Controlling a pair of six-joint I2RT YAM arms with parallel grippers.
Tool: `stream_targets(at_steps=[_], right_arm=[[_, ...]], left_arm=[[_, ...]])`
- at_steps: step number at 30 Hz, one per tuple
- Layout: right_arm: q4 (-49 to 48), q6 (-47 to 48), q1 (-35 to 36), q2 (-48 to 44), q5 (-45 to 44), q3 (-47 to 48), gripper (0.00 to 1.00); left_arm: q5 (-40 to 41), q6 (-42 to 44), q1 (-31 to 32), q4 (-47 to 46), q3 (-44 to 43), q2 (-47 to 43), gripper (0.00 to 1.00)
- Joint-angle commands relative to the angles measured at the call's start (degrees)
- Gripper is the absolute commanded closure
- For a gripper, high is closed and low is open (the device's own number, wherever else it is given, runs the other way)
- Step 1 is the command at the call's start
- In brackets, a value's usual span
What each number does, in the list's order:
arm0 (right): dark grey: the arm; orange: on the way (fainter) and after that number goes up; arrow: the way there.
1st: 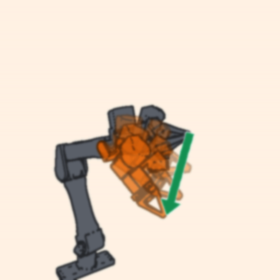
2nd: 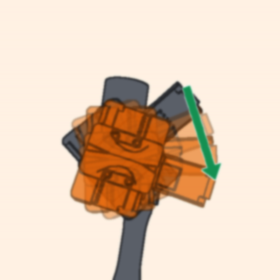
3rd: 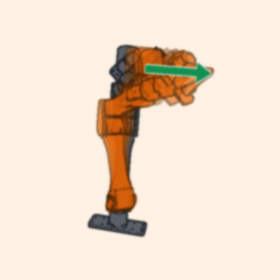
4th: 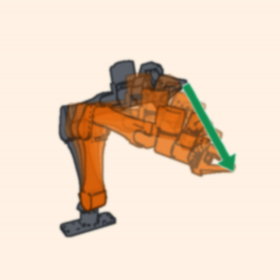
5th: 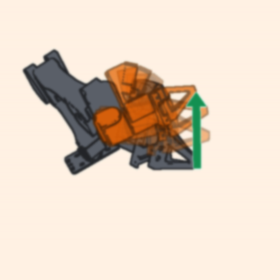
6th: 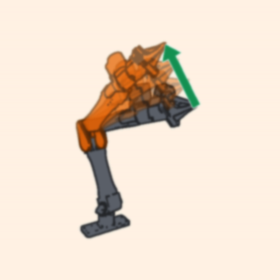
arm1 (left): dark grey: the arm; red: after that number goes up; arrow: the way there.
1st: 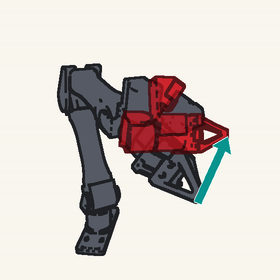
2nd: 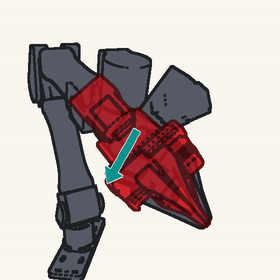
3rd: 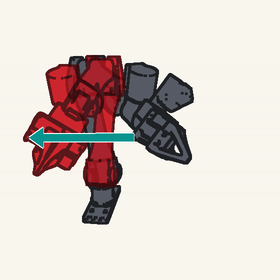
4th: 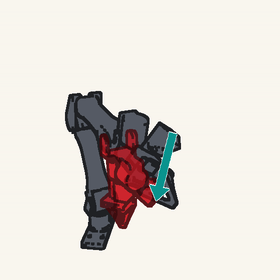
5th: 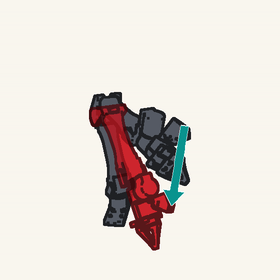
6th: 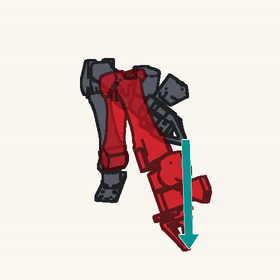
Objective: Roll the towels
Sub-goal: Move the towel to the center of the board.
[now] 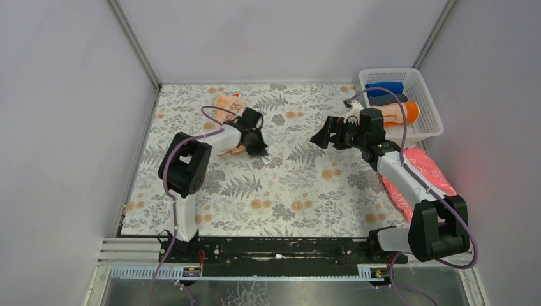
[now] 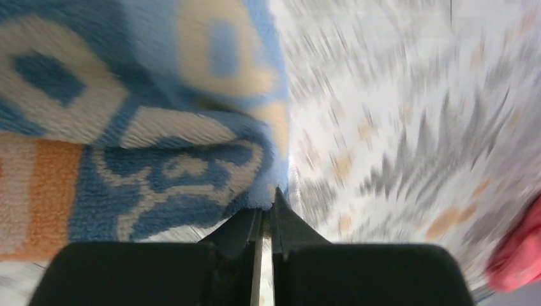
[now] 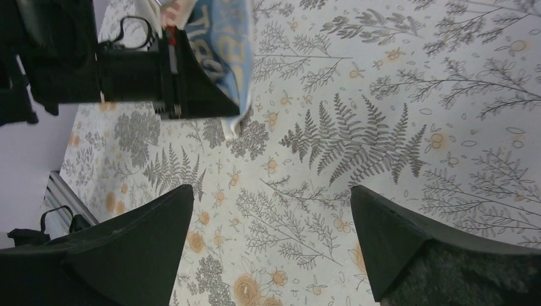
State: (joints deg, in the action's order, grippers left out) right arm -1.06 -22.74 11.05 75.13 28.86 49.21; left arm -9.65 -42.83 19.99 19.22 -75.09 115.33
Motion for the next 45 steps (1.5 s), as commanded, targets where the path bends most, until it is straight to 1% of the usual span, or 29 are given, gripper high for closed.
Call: stream_targets(at_steps=[1, 5, 8, 12, 14, 19, 23, 27, 33, 37, 41, 42, 45], right_arm=[[1.47, 2.36, 2.80, 0.26, -1.01, 2.30, 0.00], [3.03, 3.62, 4.37, 1.25, -1.99, 2.60, 0.00], [4.10, 4.78, 5.37, 2.32, -3.13, 3.01, 0.00], [4.59, 5.49, 7.08, 4.90, -3.72, 4.06, 0.01], [4.39, 5.41, 7.75, 6.76, -3.81, 4.74, 0.02], [1.14, 4.10, 9.75, 12.70, -4.22, 7.28, 0.07], [-4.97, -0.87, 10.28, 19.57, -2.04, 9.78, 0.15], [-11.71, -6.69, 10.84, 28.16, -2.76, 13.17, 0.18], [-15.60, -12.64, 11.84, 39.49, -5.15, 20.88, 0.22], [-15.16, -14.58, 13.04, 47.33, -5.40, 27.28, 0.24], [-13.65, -15.45, 14.96, 52.11, -5.61, 31.78, 0.29], [-12.79, -15.30, 15.47, 52.99, -6.10, 32.69, 0.30], [-9.09, -14.03, 16.85, 55.02, -8.96, 35.34, 0.40]], left_arm=[[5.71, 4.77, 9.64, 8.80, 2.45, -7.28, 1.00], [10.23, 6.21, 16.22, 13.56, 8.17, -15.67, 1.00], [10.62, 5.38, 18.50, 16.29, 14.35, -22.36, 1.00], [12.34, 0.89, 18.35, 18.23, 23.38, -32.51, 1.00], [14.08, -1.64, 17.09, 19.51, 26.56, -37.74, 1.00], [16.84, -5.61, 13.65, 21.16, 30.57, -43.96, 1.00], [18.49, -5.89, 13.06, 21.03, 31.43, -45.12, 1.00], [18.38, -6.04, 12.97, 19.84, 32.37, -44.65, 1.00], [18.29, -6.04, 12.88, 17.74, 33.64, -44.57, 1.00], [17.77, -5.87, 12.93, 16.47, 34.25, -44.58, 1.00], [17.85, -5.80, 12.88, 15.89, 34.57, -44.35, 1.00], [17.91, -5.78, 12.88, 15.85, 34.65, -44.36, 1.00], [18.01, -5.77, 12.88, 15.85, 34.87, -44.50, 1.00]])
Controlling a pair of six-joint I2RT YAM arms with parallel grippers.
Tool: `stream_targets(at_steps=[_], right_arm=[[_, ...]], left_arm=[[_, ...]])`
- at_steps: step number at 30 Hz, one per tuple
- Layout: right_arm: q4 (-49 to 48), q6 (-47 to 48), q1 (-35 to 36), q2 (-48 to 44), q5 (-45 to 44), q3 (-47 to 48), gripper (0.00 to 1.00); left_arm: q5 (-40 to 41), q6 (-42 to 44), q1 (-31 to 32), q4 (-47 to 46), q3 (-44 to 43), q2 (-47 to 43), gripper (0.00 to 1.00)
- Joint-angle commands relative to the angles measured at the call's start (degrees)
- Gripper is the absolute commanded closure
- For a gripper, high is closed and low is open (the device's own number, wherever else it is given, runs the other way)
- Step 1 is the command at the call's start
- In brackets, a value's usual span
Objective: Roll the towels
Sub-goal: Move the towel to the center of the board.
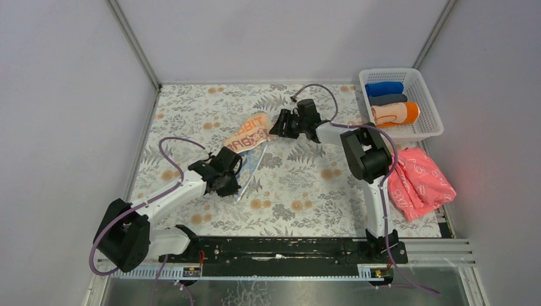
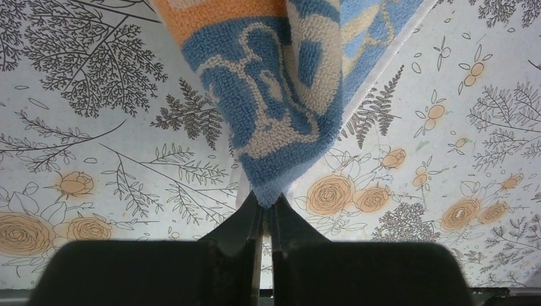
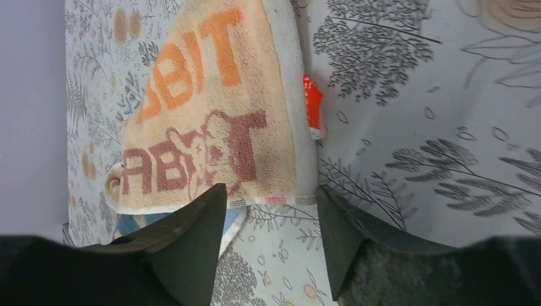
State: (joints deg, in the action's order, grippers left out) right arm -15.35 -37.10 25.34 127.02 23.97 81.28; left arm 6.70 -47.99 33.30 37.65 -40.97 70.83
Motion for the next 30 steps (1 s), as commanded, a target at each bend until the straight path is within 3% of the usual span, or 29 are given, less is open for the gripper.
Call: stream_targets(at_steps=[1, 3, 6, 13, 19, 23, 30], right_arm=[[6.64, 1.13, 2.97, 3.41, -6.06, 3.86, 0.44], [10.12, 2.84, 3.65, 3.98, -9.20, 4.68, 0.51], [17.02, 6.26, 4.64, 3.82, -16.86, 5.52, 0.69], [32.54, 16.49, 8.14, 5.32, -33.70, 11.13, 0.88], [40.24, 22.12, 10.04, 5.65, -45.72, 12.16, 0.99], [45.21, 23.42, 9.50, 4.38, -55.49, 8.65, 1.00], [45.38, 19.28, 3.06, -7.31, -53.60, -9.40, 1.00]], left_arm=[[1.72, -0.53, -0.38, -2.58, 0.75, -0.03, 1.00], [1.74, -0.53, -0.38, -2.58, 0.71, -0.03, 1.00], [1.82, -0.47, -0.42, -2.58, 0.68, 0.01, 1.00], [1.70, -0.21, -0.45, -2.58, 0.13, 0.61, 1.00], [2.33, -0.05, -0.43, -1.91, -0.49, 0.58, 1.00], [2.25, 0.57, -0.43, -1.87, -1.24, 0.95, 1.00], [-0.27, 3.42, -0.43, -3.18, -2.83, 3.06, 1.00]])
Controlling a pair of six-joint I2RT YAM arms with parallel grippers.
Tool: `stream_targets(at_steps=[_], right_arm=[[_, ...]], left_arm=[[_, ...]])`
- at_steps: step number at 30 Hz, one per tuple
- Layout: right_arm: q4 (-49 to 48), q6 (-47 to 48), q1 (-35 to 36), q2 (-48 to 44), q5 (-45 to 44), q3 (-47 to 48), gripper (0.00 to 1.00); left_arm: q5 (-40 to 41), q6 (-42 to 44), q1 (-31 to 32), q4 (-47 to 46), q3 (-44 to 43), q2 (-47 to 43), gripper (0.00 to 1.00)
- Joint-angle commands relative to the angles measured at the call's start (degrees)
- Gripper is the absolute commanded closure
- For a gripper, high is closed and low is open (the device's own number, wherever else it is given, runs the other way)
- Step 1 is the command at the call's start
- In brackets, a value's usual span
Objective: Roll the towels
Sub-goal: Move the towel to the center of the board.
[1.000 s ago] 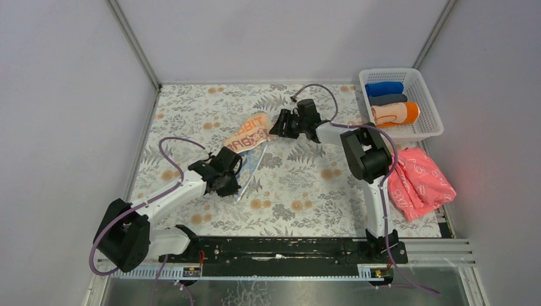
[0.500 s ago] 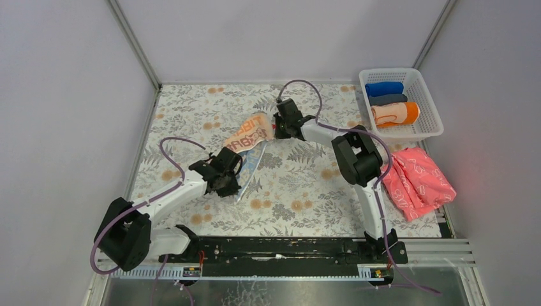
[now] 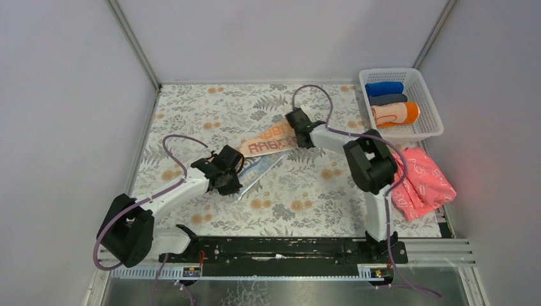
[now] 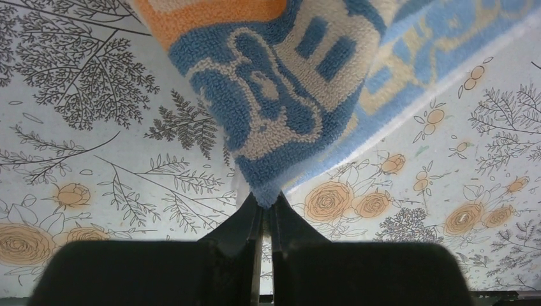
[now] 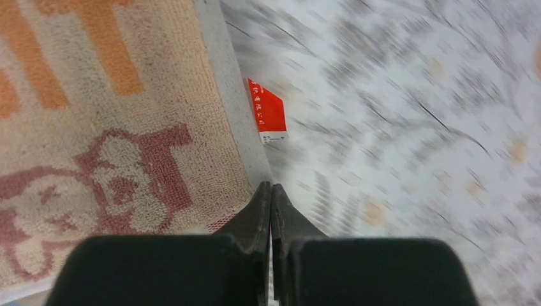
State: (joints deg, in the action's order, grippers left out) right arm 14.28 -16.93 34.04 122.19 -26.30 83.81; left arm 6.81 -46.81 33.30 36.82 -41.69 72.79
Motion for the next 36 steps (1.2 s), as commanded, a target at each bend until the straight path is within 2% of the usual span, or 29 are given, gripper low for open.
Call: stream_targets(at_steps=[1, 5, 8, 13, 21, 22, 24, 27, 29, 31, 34, 36], right_arm=[[15.56, -1.45, -6.68, -5.00, -2.96, -14.53, 1.00], [15.13, -2.67, -12.14, -15.45, -1.18, -21.28, 1.00], [16.69, -2.37, -13.34, -19.92, -1.91, -19.77, 1.00], [18.03, -0.91, -13.39, -20.06, 4.97, -9.16, 1.00], [16.98, -1.12, -13.34, -9.33, 21.99, 15.91, 1.00], [18.80, -1.13, -13.33, -7.40, 22.93, 18.41, 1.00], [20.41, -0.97, -13.35, -6.72, 23.03, 18.85, 0.98], [17.63, -0.30, -13.37, -10.11, 20.71, 11.43, 0.83], [16.86, 0.22, -13.55, -12.56, 19.48, 6.14, 0.73], [16.81, 0.52, -14.03, -14.56, 19.16, 2.60, 0.65], [16.29, 0.54, -15.03, -17.70, 17.90, -2.78, 0.60], [15.40, 0.29, -15.50, -20.22, 17.18, -5.74, 0.47]], left_arm=[[-0.63, 2.59, -0.38, -2.48, -2.25, 1.45, 1.00], [-1.07, 3.75, -0.38, -2.61, -2.56, 3.48, 1.00], [-1.44, 3.92, -0.42, -2.63, -2.44, 4.88, 1.00], [-1.22, 3.62, -0.45, -2.63, -1.75, 6.03, 0.99], [-0.56, 1.37, -0.41, -2.27, 0.12, 4.88, 0.97], [-0.30, 1.03, -0.50, -1.87, -0.07, 4.69, 0.92], [0.76, 0.25, -0.56, -1.05, -0.43, 3.64, 0.72], [1.47, -0.32, -1.55, -0.92, -1.20, 0.03, 0.50], [0.52, 0.42, -3.75, -0.41, -2.49, -1.96, 0.39], [-0.07, 1.75, -5.76, 0.74, -4.70, -2.87, 0.34], [0.32, 3.74, -8.54, 2.88, -9.71, -1.91, 0.25], [0.38, 4.65, -9.74, 3.08, -13.28, 0.13, 0.21]])
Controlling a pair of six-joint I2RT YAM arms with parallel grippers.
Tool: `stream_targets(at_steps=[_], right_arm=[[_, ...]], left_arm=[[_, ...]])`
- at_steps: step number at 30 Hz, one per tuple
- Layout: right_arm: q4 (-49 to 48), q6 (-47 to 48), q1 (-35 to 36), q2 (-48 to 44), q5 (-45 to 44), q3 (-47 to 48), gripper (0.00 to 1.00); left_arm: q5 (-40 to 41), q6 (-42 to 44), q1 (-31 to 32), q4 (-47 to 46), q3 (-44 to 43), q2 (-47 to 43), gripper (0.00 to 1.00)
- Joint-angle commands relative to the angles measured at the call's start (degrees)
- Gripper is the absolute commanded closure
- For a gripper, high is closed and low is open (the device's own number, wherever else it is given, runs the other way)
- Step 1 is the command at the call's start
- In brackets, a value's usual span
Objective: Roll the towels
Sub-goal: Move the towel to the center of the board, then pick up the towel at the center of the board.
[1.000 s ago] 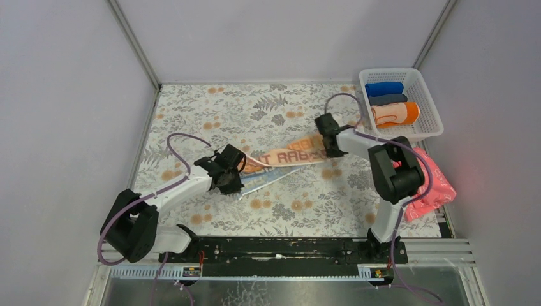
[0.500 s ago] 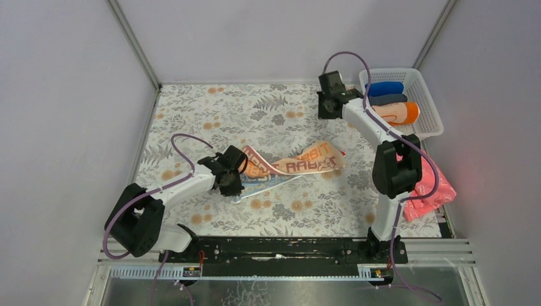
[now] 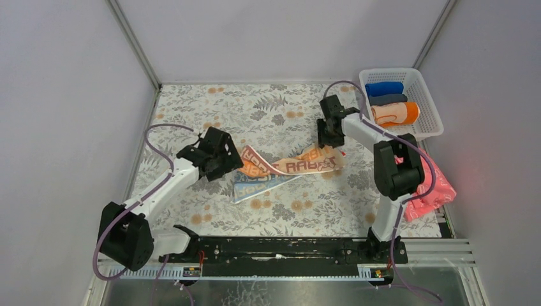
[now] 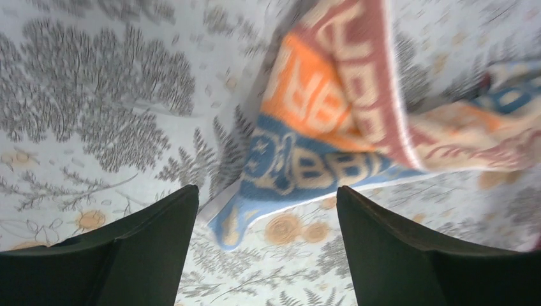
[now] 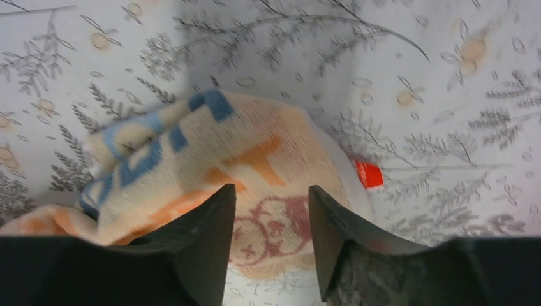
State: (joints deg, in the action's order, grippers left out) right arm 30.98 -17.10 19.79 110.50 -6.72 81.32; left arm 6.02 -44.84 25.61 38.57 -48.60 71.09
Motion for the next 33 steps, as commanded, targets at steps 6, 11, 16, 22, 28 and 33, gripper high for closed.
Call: stream_targets(at_steps=[6, 11, 16, 22, 28, 33], right_arm=[[-3.49, -0.57, -1.95, -13.25, -2.93, -10.21, 0.25], [-5.19, -2.15, -5.23, -14.96, 0.39, -16.14, 0.22], [-6.29, -2.79, -7.06, -16.74, 0.75, -20.63, 0.22], [-6.48, -3.46, -7.29, -15.54, 0.64, -22.89, 0.25], [-8.44, -3.42, -7.30, -10.96, 0.86, -24.08, 0.30], [-10.97, -3.51, -7.31, -7.68, 1.10, -23.75, 0.38]], left_arm=[[1.10, 5.23, -3.02, 1.77, -19.58, 16.77, 0.17], [1.83, 6.70, -3.26, 2.07, -28.11, 28.45, 0.17], [3.01, 7.33, -3.65, 2.41, -32.66, 35.84, 0.16], [1.51, 8.31, -3.61, 2.98, -36.45, 41.63, 0.16], [2.33, 8.50, -3.63, 2.80, -37.01, 46.27, 0.16], [4.23, 8.60, -3.63, 1.79, -37.27, 49.10, 0.19]])
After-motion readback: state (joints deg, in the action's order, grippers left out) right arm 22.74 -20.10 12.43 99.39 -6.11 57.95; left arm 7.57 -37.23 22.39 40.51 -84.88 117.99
